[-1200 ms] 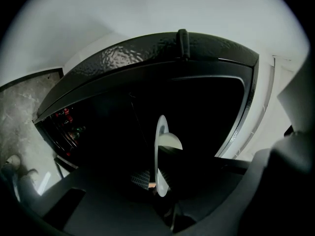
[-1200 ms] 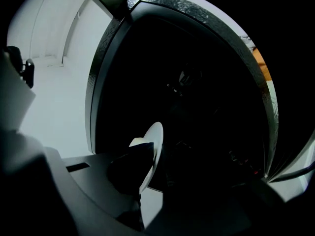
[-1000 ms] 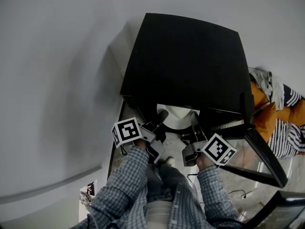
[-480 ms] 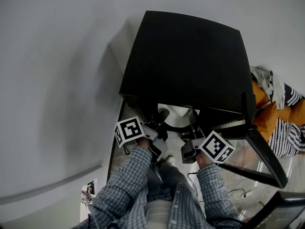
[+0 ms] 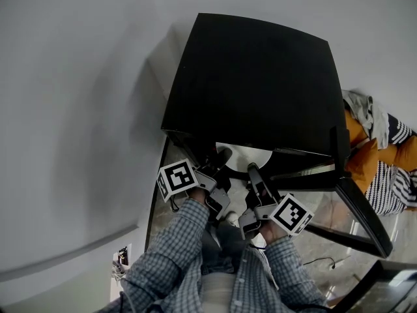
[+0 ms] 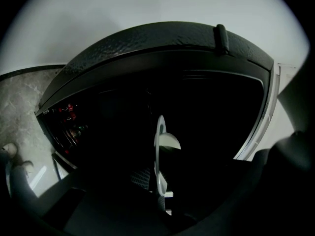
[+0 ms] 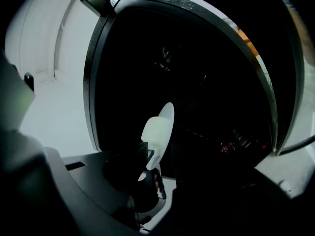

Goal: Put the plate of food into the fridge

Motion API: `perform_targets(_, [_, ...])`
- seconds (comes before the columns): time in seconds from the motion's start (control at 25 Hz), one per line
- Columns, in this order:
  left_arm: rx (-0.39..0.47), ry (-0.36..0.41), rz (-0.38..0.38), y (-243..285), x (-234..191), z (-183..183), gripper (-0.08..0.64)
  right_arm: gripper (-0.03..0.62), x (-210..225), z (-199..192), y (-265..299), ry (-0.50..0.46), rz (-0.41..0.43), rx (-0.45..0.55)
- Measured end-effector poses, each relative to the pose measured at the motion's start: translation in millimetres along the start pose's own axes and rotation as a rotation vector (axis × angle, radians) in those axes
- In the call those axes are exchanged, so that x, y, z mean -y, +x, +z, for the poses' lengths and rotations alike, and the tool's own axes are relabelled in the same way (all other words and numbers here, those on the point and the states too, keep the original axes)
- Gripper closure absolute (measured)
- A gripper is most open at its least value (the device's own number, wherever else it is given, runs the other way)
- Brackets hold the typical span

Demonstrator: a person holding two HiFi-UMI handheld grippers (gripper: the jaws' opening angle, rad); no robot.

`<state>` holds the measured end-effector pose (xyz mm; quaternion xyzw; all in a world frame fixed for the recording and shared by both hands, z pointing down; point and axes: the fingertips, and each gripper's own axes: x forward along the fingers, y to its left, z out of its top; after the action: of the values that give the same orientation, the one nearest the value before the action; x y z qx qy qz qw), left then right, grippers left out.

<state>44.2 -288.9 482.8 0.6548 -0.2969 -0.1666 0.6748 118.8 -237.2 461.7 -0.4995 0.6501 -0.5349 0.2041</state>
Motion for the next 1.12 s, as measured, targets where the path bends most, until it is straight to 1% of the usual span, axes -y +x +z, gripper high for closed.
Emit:
perform_targets(0.12, [0.004,0.001,-0.005,1,0,-1,0.537,0.465,-2,-11,0,0.049,0.029,-0.006])
perform_targets(0.24, [0.011,-0.007,-0.012,1,-1,-1,0.537,0.465,4,-15,2,0.079,0.01,-0.001])
perform_targets(0.32, [0.004,-0.003,-0.014,2,-1,-2,0.537,0.472,4,-13,3,0.1,0.016,0.016])
perform_targets(0.36, [0.0,-0.001,-0.015,3,-1,-2,0.537,0.527,5,-11,3,0.115,0.018,0.025])
perform_targets(0.48, [0.002,-0.018,-0.029,3,0,-2,0.537,0.558,4,-8,3,0.15,0.038,0.047])
perform_targets(0.56, [0.01,-0.033,-0.05,2,0,-2,0.537,0.565,3,-7,2,0.174,0.046,0.062])
perform_targets(0.72, [0.021,-0.071,-0.135,4,11,-3,0.537,0.566,3,-4,2,0.242,0.058,0.099])
perform_targets(0.92, [0.039,-0.059,-0.18,4,16,-2,0.537,0.568,4,-4,2,0.267,0.052,0.111])
perform_targets(1.04, [0.038,-0.024,-0.182,5,17,-2,0.534,0.569,4,-3,3,0.282,0.057,0.116])
perform_targets(1.12, [0.052,0.004,-0.19,5,20,-1,0.52,0.569,4,-1,4,0.286,0.065,0.12])
